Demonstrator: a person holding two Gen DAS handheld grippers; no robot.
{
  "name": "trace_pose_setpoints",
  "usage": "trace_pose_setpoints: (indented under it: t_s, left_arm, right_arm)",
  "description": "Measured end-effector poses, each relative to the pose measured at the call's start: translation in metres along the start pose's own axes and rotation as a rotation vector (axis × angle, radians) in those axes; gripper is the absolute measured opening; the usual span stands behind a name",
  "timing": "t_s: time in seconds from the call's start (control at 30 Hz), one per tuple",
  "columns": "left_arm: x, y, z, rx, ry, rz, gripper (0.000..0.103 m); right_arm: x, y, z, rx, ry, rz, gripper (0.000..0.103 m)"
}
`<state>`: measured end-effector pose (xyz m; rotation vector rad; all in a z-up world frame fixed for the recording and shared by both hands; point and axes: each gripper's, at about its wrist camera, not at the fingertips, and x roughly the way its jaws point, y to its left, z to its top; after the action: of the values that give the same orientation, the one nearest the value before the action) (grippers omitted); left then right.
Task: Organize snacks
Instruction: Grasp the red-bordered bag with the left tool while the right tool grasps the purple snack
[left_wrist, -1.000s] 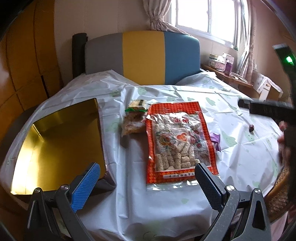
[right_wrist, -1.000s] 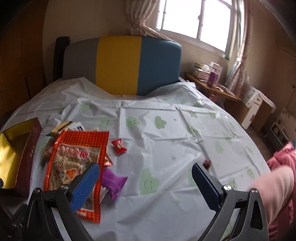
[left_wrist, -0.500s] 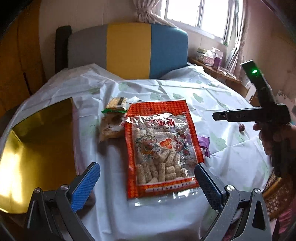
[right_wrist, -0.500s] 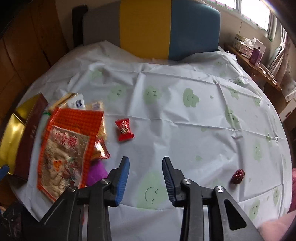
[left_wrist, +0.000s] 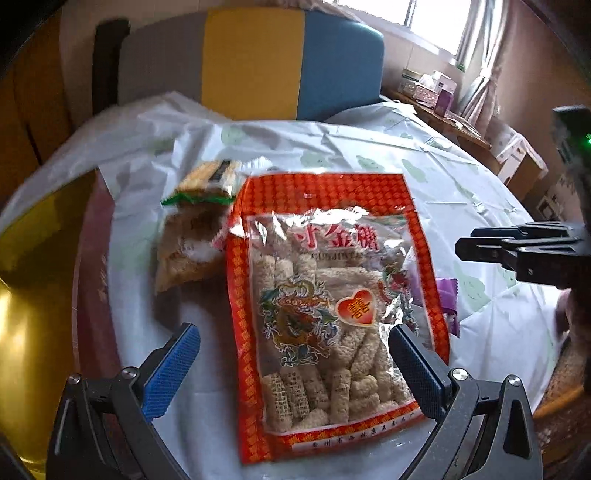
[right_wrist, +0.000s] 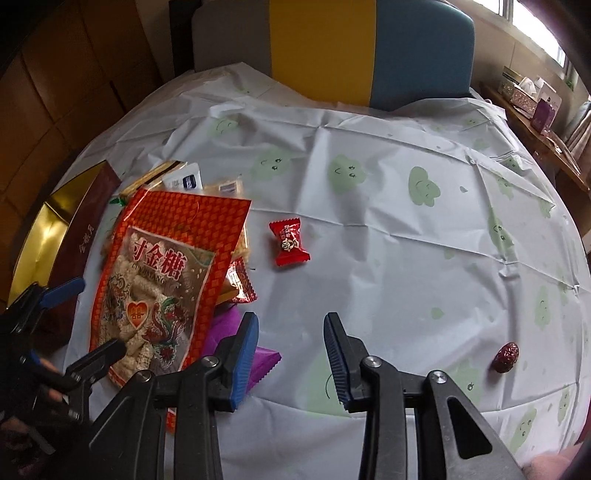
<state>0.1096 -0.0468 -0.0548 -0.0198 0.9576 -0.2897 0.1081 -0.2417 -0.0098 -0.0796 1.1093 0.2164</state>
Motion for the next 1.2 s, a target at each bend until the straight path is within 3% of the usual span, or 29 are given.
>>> trace_pose_setpoints:
  t_s: [0.1,0.17,0.2,0.23,0.3,0.43,0.47,0.5,0.63,0.7,0.97,1.13,1.17,1.2]
  left_arm:
    - [0.008,0.002,-0.002,-0.006,0.011,-0.028,0.102]
    - [0.013,0.006,-0.003,-0.031,0.027,-0.072,0.096]
    - [0.012,0.007,-0.004,-0.04,0.021,-0.091,0.086]
    - [0.01,0.004,-0.004,-0.029,0.008,-0.101,0.068]
    - [0.005,-0.003,-0.005,-0.001,0.005,-0.117,0.059]
    - [-0.007,-0.003,-0.006,-0.003,-0.017,-0.137,0.029]
    - [-0.012,-0.001,-0.006,-0.014,-0.023,-0.146,0.028]
    - [-0.015,-0.001,-0.006,-0.017,-0.028,-0.138,0.019]
    - [-0.02,-0.003,-0.011,-0.001,-0.018,-0.139,0.017]
    - [-0.026,-0.002,-0.011,-0.01,-0.039,-0.146,0.007]
    - [-0.059,0.005,-0.011,-0.025,-0.108,-0.16,0.005]
    - [-0.084,0.008,-0.008,-0.011,-0.172,-0.154,0.004]
    - [-0.087,0.009,-0.009,-0.007,-0.177,-0.152,0.004]
    - [-0.088,0.009,-0.009,-0.006,-0.178,-0.151,0.004]
  right_arm:
    - [0.002,0.002,0.0,-0.01,0.007,0.005,0.039]
    - [0.005,0.003,0.0,-0.012,0.021,0.011,0.039]
    - [0.007,0.004,0.001,-0.013,0.027,0.011,0.039]
    - [0.009,0.004,0.001,-0.016,0.038,0.01,0.039]
    - [0.011,0.005,0.001,-0.022,0.049,0.001,0.039]
    - [0.015,0.005,0.002,-0.027,0.064,-0.014,0.039]
    - [0.016,0.005,0.002,-0.03,0.066,-0.016,0.039]
    - [0.016,0.006,0.002,-0.031,0.067,-0.02,0.039]
    - [0.018,0.006,0.002,-0.036,0.061,-0.023,0.039]
    - [0.018,0.006,0.002,-0.035,0.058,-0.023,0.039]
    - [0.019,0.009,0.003,-0.053,0.042,-0.022,0.039]
    - [0.018,0.028,-0.001,-0.14,0.046,0.073,0.039]
    - [0.021,0.033,-0.002,-0.165,0.057,0.077,0.04]
    - [0.025,0.038,-0.004,-0.194,0.074,0.066,0.048]
